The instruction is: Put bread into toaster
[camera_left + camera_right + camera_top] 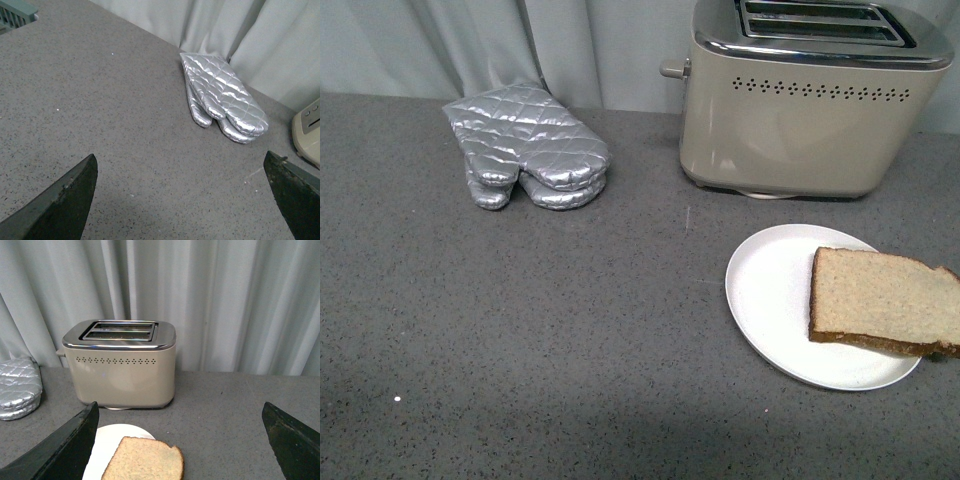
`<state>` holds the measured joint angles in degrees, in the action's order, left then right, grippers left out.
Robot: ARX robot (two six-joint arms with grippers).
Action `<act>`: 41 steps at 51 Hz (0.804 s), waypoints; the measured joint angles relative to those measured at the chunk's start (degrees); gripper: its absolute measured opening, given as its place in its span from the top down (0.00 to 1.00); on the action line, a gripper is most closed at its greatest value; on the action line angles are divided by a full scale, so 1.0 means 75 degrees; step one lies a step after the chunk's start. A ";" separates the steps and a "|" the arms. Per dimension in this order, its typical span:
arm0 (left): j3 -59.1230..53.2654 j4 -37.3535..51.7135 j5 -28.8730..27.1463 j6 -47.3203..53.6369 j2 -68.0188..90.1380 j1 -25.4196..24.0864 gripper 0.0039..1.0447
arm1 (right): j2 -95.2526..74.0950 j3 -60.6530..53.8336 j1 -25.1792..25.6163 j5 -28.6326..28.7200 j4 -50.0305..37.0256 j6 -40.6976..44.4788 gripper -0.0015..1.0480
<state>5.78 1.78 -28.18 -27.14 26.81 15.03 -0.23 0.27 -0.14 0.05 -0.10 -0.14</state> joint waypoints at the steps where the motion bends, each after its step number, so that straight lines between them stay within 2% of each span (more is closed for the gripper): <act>1: 0.0000 -0.0052 0.0023 -0.0003 -0.0070 -0.0023 0.06 | 0.0000 0.0000 0.0000 0.0000 0.0000 0.0003 0.09; 5: -0.0032 -0.0154 0.0201 0.0143 -0.0449 -0.0169 0.07 | 0.0000 0.0000 0.0000 0.0000 0.0000 0.0000 0.09; 8: -0.0638 0.1425 0.1903 0.1355 -0.0933 -0.0685 0.20 | 0.0000 0.0000 0.0000 0.0003 0.0000 0.0000 0.09; 10: -0.0635 0.1953 0.2535 0.2133 -0.1166 -0.0892 0.30 | -0.0003 0.0000 0.0000 -0.0003 0.0003 0.0000 0.09; 14: -0.0635 0.1804 0.3596 0.3016 -0.1591 -0.1574 0.46 | 0.0000 0.0000 0.0000 -0.0003 0.0003 0.0000 0.09; 17: -0.0635 0.1679 0.3660 0.3197 -0.1690 -0.1853 0.55 | 0.0000 0.0000 0.0000 0.0006 0.0006 0.0000 0.09; 18: -0.0635 0.1609 0.3649 0.3281 -0.1760 -0.1947 0.61 | 0.0000 0.0000 0.0000 0.0000 0.0006 0.0003 0.09; 29: -0.0635 0.1198 0.3751 0.3483 -0.2174 -0.1985 0.97 | 0.0000 0.0000 0.0000 0.0000 0.0006 0.0000 0.09; 32: -0.0635 0.1102 0.3754 0.3506 -0.2256 -0.1985 0.97 | 0.0000 0.0000 0.0000 0.0003 0.0006 0.0000 0.09; 37: -0.0632 -0.0079 0.3759 0.3535 -0.3182 -0.1985 0.97 | 0.0000 0.0000 0.0000 0.0000 0.0006 0.0000 0.09; 41: -0.0632 -0.0192 0.3759 0.3552 -0.3506 -0.1985 0.97 | 0.0000 0.0000 0.0000 0.0000 0.0006 0.0000 0.09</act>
<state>1.04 0.34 0.01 -0.49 0.51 0.14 -0.23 0.27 -0.14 0.05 -0.05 -0.14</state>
